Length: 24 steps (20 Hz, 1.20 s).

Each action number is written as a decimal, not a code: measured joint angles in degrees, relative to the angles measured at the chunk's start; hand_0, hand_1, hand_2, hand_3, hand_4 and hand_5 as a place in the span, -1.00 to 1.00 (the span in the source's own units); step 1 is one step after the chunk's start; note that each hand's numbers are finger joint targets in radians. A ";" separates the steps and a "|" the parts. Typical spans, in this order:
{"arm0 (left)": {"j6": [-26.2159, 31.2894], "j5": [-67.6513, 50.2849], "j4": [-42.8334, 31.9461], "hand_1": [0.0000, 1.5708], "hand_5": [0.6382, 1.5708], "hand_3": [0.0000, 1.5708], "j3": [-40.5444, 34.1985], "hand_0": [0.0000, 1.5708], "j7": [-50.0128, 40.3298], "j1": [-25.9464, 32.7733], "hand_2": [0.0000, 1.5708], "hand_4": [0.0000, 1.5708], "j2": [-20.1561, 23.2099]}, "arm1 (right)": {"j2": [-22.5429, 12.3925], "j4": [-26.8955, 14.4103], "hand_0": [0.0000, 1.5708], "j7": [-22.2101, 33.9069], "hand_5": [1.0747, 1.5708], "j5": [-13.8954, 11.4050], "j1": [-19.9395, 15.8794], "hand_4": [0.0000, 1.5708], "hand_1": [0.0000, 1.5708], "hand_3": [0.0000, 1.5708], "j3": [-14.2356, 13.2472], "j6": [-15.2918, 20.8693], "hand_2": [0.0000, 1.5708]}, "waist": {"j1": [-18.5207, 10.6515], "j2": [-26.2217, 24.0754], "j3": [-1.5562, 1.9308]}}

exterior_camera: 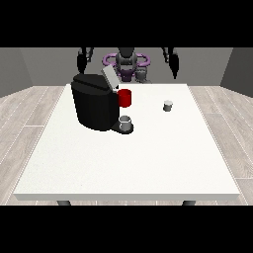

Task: Insert the coffee pod into the coffee machine and close the lid

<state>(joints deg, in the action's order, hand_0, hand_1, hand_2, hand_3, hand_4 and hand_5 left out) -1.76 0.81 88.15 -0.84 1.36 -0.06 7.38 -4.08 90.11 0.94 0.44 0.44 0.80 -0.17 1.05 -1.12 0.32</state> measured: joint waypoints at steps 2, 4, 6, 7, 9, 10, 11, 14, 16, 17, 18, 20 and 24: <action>1.05 -0.67 0.17 -1.00 1.00 -1.00 -0.25 -1.00 -0.30 0.01 -1.00 -0.61 0.00 | 0.43 0.43 -1.00 0.40 1.00 -0.20 0.82 -0.84 -1.00 -1.00 0.41 0.10 -1.00 | -0.15 -0.71 -0.13; 2.70 -1.85 -0.49 -1.00 1.00 -1.00 -0.76 -1.00 2.12 0.32 -1.00 -0.61 -0.03 | 0.08 0.47 -1.00 0.76 1.00 0.10 1.08 -0.84 -1.00 -1.00 0.05 -0.40 -1.00 | -0.24 -0.76 -0.21; 5.21 -3.59 -0.45 -1.00 1.00 -1.00 -1.17 -1.00 4.66 1.02 -1.00 -0.61 0.27 | -0.24 -0.73 -1.00 -0.26 1.00 0.05 1.53 -0.84 -1.00 -1.00 -0.62 -0.57 -1.00 | -0.85 -0.63 -0.25; 6.26 -4.58 -0.27 -1.00 1.00 -1.00 -1.54 -1.00 5.63 1.15 -1.00 -0.65 0.46 | -0.01 -0.78 -1.00 -1.00 1.00 0.20 1.20 -0.86 -1.00 -1.00 -1.96 0.72 -1.00 | -0.87 -0.78 -0.26; 7.87 -5.87 -0.22 -1.00 1.00 -1.00 -2.06 -1.00 7.83 1.73 -1.00 -0.66 0.61 | 0.79 -1.28 -1.00 -3.63 1.00 0.44 1.46 -0.88 -1.00 -1.00 -3.68 2.52 -1.00 | -0.95 -0.88 -0.29; 8.32 -6.05 0.20 -1.00 1.00 -1.00 -1.82 -1.00 8.20 2.04 -1.00 -0.69 0.43 | 1.10 -1.48 -1.00 -4.08 1.00 0.56 1.03 -0.77 -1.00 -1.00 -4.48 3.49 -1.00 | -1.29 -1.04 -0.28; 9.02 -5.61 0.07 -1.00 1.00 -1.00 -1.60 -1.00 9.50 2.80 -1.00 -0.66 0.68 | 0.97 -1.81 -1.00 -4.52 1.00 0.93 0.59 -0.82 -1.00 -1.00 -5.40 3.87 -1.00 | -1.60 -0.93 -0.29; 9.15 -3.20 -0.10 -1.00 1.00 -1.00 -1.51 -1.00 9.66 1.97 -1.00 -0.73 2.25 | 2.02 -1.77 -1.00 -5.24 1.00 0.45 0.55 -0.72 -1.00 -1.00 -4.99 5.40 -1.00 | -0.96 -0.87 -0.30; 9.60 -2.00 -1.51 -1.00 1.00 -1.00 -2.56 -1.00 10.37 0.68 -1.00 -1.00 4.13 | 2.30 -1.42 -1.00 -5.48 1.00 0.23 -0.07 -0.80 -1.00 -1.00 -5.01 6.06 -1.00 | -0.34 -0.10 -0.31; 9.50 -1.18 -1.95 -1.00 1.00 -1.00 -2.92 -1.00 10.15 -0.20 -1.00 -1.00 5.00 | 2.56 -1.51 -1.00 -5.83 1.00 0.16 -0.29 -0.77 -1.00 -1.00 -4.90 6.27 -1.00 | -0.04 0.27 -0.31; 9.68 -0.76 -2.45 -1.00 1.00 -1.00 -3.32 -1.00 9.31 -0.89 -1.00 -1.00 5.81 | 2.89 -1.39 -1.00 -6.18 1.00 -0.06 0.17 -0.78 -1.00 -1.00 -4.39 6.36 -1.00 | 0.37 0.27 -0.32; 10.17 -0.33 -3.64 -1.00 1.00 -1.00 -4.63 -1.00 7.43 -3.05 -1.00 -1.00 7.78 | 3.12 -0.93 -1.00 -5.55 1.00 -0.14 -0.26 -0.79 -1.00 -1.00 -3.82 6.74 -1.00 | 1.13 0.65 -0.31; 11.99 -0.89 -8.71 -1.00 1.00 -1.00 -7.39 -1.00 4.92 -8.06 -1.00 -1.00 11.01 | 3.15 -0.51 -1.00 -5.90 1.00 0.61 -1.72 -0.85 -1.00 -1.00 -3.37 6.00 -1.00 | 3.28 3.24 -0.32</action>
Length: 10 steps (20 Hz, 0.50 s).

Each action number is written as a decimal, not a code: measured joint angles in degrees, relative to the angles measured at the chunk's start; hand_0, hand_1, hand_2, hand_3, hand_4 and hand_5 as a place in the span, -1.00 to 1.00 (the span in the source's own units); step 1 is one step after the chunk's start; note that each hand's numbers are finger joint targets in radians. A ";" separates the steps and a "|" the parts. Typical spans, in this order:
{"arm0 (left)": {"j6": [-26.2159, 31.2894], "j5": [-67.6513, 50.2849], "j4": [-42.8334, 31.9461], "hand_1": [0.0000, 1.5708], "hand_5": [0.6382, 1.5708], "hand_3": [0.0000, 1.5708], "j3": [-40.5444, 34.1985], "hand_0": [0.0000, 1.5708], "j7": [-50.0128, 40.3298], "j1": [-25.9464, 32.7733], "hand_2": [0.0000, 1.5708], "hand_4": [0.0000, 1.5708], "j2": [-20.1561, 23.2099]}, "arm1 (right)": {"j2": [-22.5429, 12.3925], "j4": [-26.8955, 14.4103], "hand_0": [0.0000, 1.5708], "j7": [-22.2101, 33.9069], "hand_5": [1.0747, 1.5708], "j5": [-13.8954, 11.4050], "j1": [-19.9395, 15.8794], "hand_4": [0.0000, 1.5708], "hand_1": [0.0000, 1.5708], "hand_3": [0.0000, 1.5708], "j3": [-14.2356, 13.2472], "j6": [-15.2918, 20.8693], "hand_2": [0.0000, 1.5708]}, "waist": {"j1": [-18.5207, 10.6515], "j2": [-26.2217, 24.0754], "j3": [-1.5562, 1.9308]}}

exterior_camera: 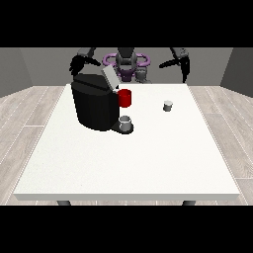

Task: Insert the coffee pod into the coffee machine and close the lid

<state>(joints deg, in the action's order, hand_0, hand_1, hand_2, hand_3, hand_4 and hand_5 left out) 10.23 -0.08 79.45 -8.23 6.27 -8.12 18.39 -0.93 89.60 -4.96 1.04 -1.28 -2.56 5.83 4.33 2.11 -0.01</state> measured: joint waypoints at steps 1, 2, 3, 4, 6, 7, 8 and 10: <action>0.59 -0.32 -1.52 -1.00 1.00 -1.00 -0.67 -1.00 -0.91 -1.20 -1.00 -1.00 0.77 | 0.19 0.69 -1.00 0.68 1.00 -0.29 -0.16 -0.70 -1.00 -1.00 0.68 0.28 -1.00 | 0.66 0.24 0.01; 0.85 -0.21 -2.16 -1.00 1.00 -1.00 -0.69 -1.00 -1.81 -2.62 -1.00 -1.00 1.15 | 0.09 -0.18 -1.00 -0.21 1.00 -0.23 -0.76 -0.64 -1.00 -1.00 0.54 0.01 -1.00 | 0.71 1.09 0.00; 1.05 0.06 -3.67 -1.00 1.00 -1.00 -1.18 -1.00 -1.43 -3.71 -1.00 -1.00 1.83 | -0.28 -0.38 -1.00 -0.66 1.00 0.10 -1.57 -0.64 -1.00 -1.00 0.26 -0.47 -1.00 | 1.07 2.22 0.01; 1.41 0.39 -5.39 -1.00 1.00 -1.00 -1.82 -1.00 -0.40 -4.77 -1.00 -1.00 2.84 | -0.05 -0.38 -1.00 -1.44 1.00 0.19 -2.28 -0.64 -1.00 -1.00 0.50 -0.33 -1.00 | 1.49 3.65 0.00; 1.76 1.38 -8.01 -1.00 1.00 -1.00 -1.83 -1.00 -0.20 -5.88 -1.00 -1.00 3.53 | -0.39 -0.71 -1.00 -0.77 1.00 0.92 -3.12 -0.57 -1.00 -1.00 0.50 -0.07 -1.00 | 1.69 4.51 0.01; 1.77 1.53 -9.65 -1.00 1.00 -1.00 -2.27 -1.00 -0.56 -7.19 -1.00 -1.00 3.98 | -0.23 -0.69 -1.00 -0.41 1.00 0.55 -3.53 -0.58 -1.00 -1.00 1.04 0.01 -1.00 | 2.10 5.04 -0.01; 1.61 1.96 -11.49 -1.00 1.00 -1.00 -2.63 -1.00 -0.23 -8.33 -1.00 -1.00 4.38 | -0.25 -0.36 -1.00 0.36 1.00 0.41 -4.50 -0.57 -1.00 -1.00 1.22 0.17 -1.00 | 2.49 5.86 0.00; 1.04 3.08 -15.75 -1.00 1.00 -1.00 -3.12 -1.00 1.33 -9.28 -1.00 -1.00 4.62 | -0.05 1.06 -1.00 1.48 1.00 -0.09 -4.42 -0.54 -1.00 -1.00 2.29 0.22 -1.00 | 3.48 6.39 -0.01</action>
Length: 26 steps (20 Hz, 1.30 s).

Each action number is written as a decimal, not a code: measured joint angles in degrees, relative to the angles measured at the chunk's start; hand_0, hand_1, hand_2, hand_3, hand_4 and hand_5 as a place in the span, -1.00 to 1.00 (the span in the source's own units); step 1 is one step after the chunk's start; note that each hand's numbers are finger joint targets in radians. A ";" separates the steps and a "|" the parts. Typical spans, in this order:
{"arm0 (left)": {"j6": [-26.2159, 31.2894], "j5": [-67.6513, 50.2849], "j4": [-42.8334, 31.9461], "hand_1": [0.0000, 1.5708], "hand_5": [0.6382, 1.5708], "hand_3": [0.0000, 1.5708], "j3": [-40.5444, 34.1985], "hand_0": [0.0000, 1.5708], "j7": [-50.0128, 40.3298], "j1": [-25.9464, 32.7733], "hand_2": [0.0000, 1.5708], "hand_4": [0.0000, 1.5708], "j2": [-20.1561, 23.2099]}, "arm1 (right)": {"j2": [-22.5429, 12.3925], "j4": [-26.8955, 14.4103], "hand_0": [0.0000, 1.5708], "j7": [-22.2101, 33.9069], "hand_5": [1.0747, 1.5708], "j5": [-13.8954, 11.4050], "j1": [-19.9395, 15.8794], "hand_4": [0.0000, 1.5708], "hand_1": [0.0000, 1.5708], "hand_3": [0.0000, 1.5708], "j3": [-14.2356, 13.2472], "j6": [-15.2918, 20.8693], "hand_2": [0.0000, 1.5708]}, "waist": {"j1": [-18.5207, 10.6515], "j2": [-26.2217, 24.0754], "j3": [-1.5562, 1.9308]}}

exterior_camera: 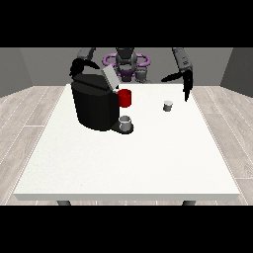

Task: Insert the coffee pod into the coffee machine and close the lid

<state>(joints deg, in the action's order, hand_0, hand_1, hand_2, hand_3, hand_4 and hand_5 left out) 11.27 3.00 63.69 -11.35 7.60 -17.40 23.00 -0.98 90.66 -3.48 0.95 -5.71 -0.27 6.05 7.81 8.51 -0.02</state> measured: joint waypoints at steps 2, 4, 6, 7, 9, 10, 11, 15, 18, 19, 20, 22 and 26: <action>-0.02 0.80 -3.54 -1.00 1.00 -1.00 -0.44 -1.00 0.72 -2.01 -1.00 -1.00 0.70 | 0.02 0.22 -1.00 1.01 1.00 -0.34 -0.73 -0.50 -1.00 -1.00 0.71 1.11 -1.00 | 0.30 0.76 -0.01; 0.19 1.67 -6.35 -1.00 1.00 -1.00 -0.62 -1.00 1.46 -3.22 -1.00 -1.00 1.49 | 0.12 -0.58 -1.00 0.71 1.00 -0.51 -0.75 -0.50 -1.00 -1.00 0.70 1.32 -1.00 | 0.20 1.38 -0.01; -0.45 3.34 -8.19 -1.00 1.00 -1.00 0.16 -1.00 1.19 -4.77 -1.00 -1.00 1.54 | 0.05 -1.61 -1.00 1.30 1.00 -1.01 -1.71 -0.50 -1.00 -1.00 0.61 1.74 -1.00 | 0.10 1.69 0.00; -0.44 3.89 -8.75 -1.00 1.00 -1.00 0.58 -1.00 0.55 -5.64 -1.00 -1.00 1.52 | -0.16 -2.74 -1.00 0.92 1.00 -0.82 -2.31 -0.48 -1.00 -1.00 0.00 1.69 -1.00 | -0.06 1.93 0.00; -1.06 5.74 -9.48 -1.00 1.00 -1.00 1.96 -1.00 -0.02 -6.51 -0.86 -1.00 1.04 | -0.85 -4.64 -1.00 1.11 1.00 -0.74 -3.69 -0.46 -1.00 -1.00 -1.08 1.71 -1.00 | -0.68 1.85 0.01; -1.59 6.72 -10.04 -1.00 1.00 -1.00 2.56 -1.00 -0.36 -6.90 -0.75 -1.00 0.72 | -0.81 -5.43 -1.00 0.87 1.00 -1.10 -3.64 -0.46 -1.00 -1.00 -1.03 1.90 -1.00 | -0.76 1.55 0.01; -2.03 7.64 -10.94 -1.00 1.00 -1.00 3.10 -1.00 0.55 -6.96 -0.52 -1.00 0.36 | -0.60 -5.81 -1.00 0.84 1.00 -1.41 -3.84 -0.46 -1.00 -1.00 -0.88 2.24 -1.00 | -0.85 1.71 0.02; -3.35 10.79 -14.21 -0.43 1.00 -0.62 4.46 -0.43 1.57 -8.34 -0.23 -1.00 -0.18 | -0.61 -8.22 -1.00 0.35 1.00 -2.00 -4.38 -0.55 -1.00 -1.00 -1.13 2.66 -1.00 | -1.14 1.45 0.01; -3.69 12.19 -17.17 0.03 1.00 -0.36 4.39 0.03 1.05 -10.20 0.08 -1.00 0.12 | -0.51 -9.17 -1.00 0.87 1.00 -2.68 -5.21 -0.50 -1.00 -1.00 -1.14 3.46 -1.00 | -1.06 1.26 0.01; -3.88 12.90 -17.86 -0.04 1.00 -0.35 4.61 -0.04 1.25 -10.17 0.04 -1.00 0.33 | -0.53 -9.66 -1.00 0.58 1.00 -2.54 -5.39 -0.51 -1.00 -1.00 -1.48 3.56 -1.00 | -1.24 1.27 0.01; -4.31 13.68 -18.68 -0.22 1.00 -0.39 4.91 -0.22 1.85 -9.73 -0.06 -1.00 0.28 | -0.73 -9.70 -1.00 0.79 1.00 -2.21 -5.37 -0.45 -1.00 -1.00 -1.74 3.31 -1.00 | -1.27 1.04 0.02; -5.34 15.42 -20.37 -0.19 1.00 -0.38 5.39 -0.19 3.31 -9.88 -0.04 -1.00 0.86 | -0.28 -9.32 -1.00 0.88 1.00 -2.22 -5.42 -0.41 -1.00 -1.00 -1.32 3.54 -1.00 | -0.75 1.55 0.00; -7.07 18.92 -23.32 -0.32 1.00 -0.44 6.84 -0.32 4.24 -10.57 -0.12 -1.00 1.23 | -0.26 -8.71 -1.00 2.37 1.00 -2.41 -5.94 -0.34 -1.00 -1.00 -0.75 3.46 -1.00 | -0.04 1.60 0.00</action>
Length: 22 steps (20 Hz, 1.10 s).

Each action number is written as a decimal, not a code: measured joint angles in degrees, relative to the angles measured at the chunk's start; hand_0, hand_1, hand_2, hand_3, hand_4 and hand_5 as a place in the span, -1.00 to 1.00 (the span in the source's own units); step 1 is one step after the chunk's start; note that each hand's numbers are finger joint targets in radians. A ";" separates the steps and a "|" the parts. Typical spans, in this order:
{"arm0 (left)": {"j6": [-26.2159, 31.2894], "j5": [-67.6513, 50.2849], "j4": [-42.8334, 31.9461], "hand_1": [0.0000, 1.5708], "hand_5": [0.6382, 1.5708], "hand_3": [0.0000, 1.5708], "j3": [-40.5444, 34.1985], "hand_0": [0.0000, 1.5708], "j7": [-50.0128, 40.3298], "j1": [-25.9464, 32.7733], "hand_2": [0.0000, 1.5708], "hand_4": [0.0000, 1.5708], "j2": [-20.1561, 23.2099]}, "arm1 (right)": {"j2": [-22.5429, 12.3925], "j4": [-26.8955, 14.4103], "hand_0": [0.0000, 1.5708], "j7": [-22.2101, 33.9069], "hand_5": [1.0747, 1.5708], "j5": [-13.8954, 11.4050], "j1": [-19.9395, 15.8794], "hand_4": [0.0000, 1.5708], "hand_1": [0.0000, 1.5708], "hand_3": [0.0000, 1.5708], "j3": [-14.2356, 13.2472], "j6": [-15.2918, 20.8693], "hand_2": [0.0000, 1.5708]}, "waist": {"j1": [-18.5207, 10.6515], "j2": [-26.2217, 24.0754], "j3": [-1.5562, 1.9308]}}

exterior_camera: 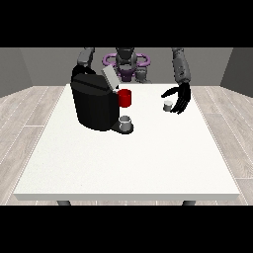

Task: Insert the coffee pod into the coffee machine and close the lid

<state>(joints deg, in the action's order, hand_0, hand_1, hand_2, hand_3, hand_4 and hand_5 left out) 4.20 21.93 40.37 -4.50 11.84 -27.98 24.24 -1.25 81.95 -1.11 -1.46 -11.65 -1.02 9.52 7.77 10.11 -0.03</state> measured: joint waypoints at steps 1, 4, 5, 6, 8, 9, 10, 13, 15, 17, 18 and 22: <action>-0.35 0.71 -0.66 -0.30 1.00 -0.42 0.14 -0.30 0.54 -0.26 -0.11 -1.00 0.32 | -0.42 -0.03 -1.00 -0.10 1.00 0.40 -0.23 -0.34 -1.00 -1.00 -0.38 -0.50 -1.00 | 0.11 0.22 0.01; -2.18 3.06 -1.77 -0.14 1.00 -0.30 1.03 -0.14 0.78 -1.23 0.03 -1.00 0.29 | -0.80 -0.24 -1.00 0.16 1.00 0.33 -0.25 -0.37 -1.00 -1.00 -0.51 -0.70 -1.00 | 0.48 -0.10 0.00; -3.30 3.85 -2.22 -0.11 1.00 -0.25 1.26 -0.11 1.35 -1.06 0.06 -1.00 0.06 | -0.88 -0.27 -1.00 -0.38 1.00 0.60 0.17 -0.33 -1.00 -1.00 -0.61 -1.08 -1.00 | 0.54 -0.14 0.01; -4.17 4.50 -2.56 -0.08 1.00 -0.21 1.31 -0.08 1.71 -1.51 0.08 -0.81 0.08 | -0.96 -0.41 -1.00 -0.17 1.00 0.64 -0.12 -0.34 -1.00 -1.00 -0.77 -1.02 -1.00 | 0.49 -0.02 0.01; -6.11 5.24 -3.58 -0.13 1.00 -0.17 0.81 -0.13 3.21 -1.90 0.08 -0.63 0.34 | -0.88 0.02 -1.00 -0.06 1.00 1.13 -0.13 -0.36 -1.00 -1.00 -1.00 -1.13 -1.00 | 0.72 0.25 0.01; -6.87 5.75 -3.45 -0.01 1.00 -0.12 0.99 -0.01 2.94 -2.54 0.17 -0.55 -0.13 | -0.94 -1.04 -1.00 -1.01 1.00 1.41 -0.32 -0.37 -1.00 -1.00 -1.47 -1.29 -1.00 | 0.45 0.37 0.00; -8.00 6.06 -4.11 0.07 1.00 -0.06 0.70 0.07 3.43 -2.80 0.24 -0.50 -0.30 | -1.03 -1.03 -1.00 -1.59 1.00 1.76 -0.11 -0.36 -1.00 -1.00 -1.51 -1.85 -1.00 | 0.71 0.72 0.01; -10.71 7.04 -5.65 0.17 1.00 0.06 0.11 0.17 4.81 -4.24 0.33 -0.54 -0.47 | -0.33 -0.82 -1.00 -1.97 1.00 1.97 -0.93 -0.34 -1.00 -1.00 -1.14 -1.07 -1.00 | 0.92 1.92 0.06; -13.02 7.83 -6.83 0.26 1.00 0.10 -0.29 0.26 6.85 -4.68 0.39 -0.64 -0.16 | -0.38 0.73 -1.00 -0.88 1.00 2.00 -1.23 -0.38 -1.00 -1.00 -0.70 -1.16 -1.00 | 1.59 2.71 0.16; -13.11 8.97 -7.70 0.14 1.00 -0.01 0.20 0.14 7.22 -4.94 0.29 -0.61 0.33 | -0.58 1.22 -1.00 0.32 1.00 2.04 -1.15 -0.45 -1.00 -1.00 -0.78 -1.02 -1.00 | 1.65 2.15 0.18; -13.40 9.84 -8.09 0.24 1.00 0.01 0.76 0.24 6.91 -4.95 0.34 -0.59 0.23 | -0.51 1.30 -1.00 0.65 1.00 1.99 -1.24 -0.47 -1.00 -1.00 -0.72 -0.88 -1.00 | 1.63 1.87 0.19; -13.21 11.05 -9.70 0.56 1.00 0.66 0.69 0.56 8.44 -6.23 0.73 -0.40 1.84 | -0.18 1.66 -1.00 -0.67 1.00 1.93 -0.53 -0.43 -1.00 -1.00 -0.39 -0.73 -1.00 | 1.91 2.66 0.18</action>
<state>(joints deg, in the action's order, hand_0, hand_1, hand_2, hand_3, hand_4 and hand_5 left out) -9.01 32.98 30.67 -3.81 20.28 -34.20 26.08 -1.42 83.61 -1.78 0.47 -12.18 -1.41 8.78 9.68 12.77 0.15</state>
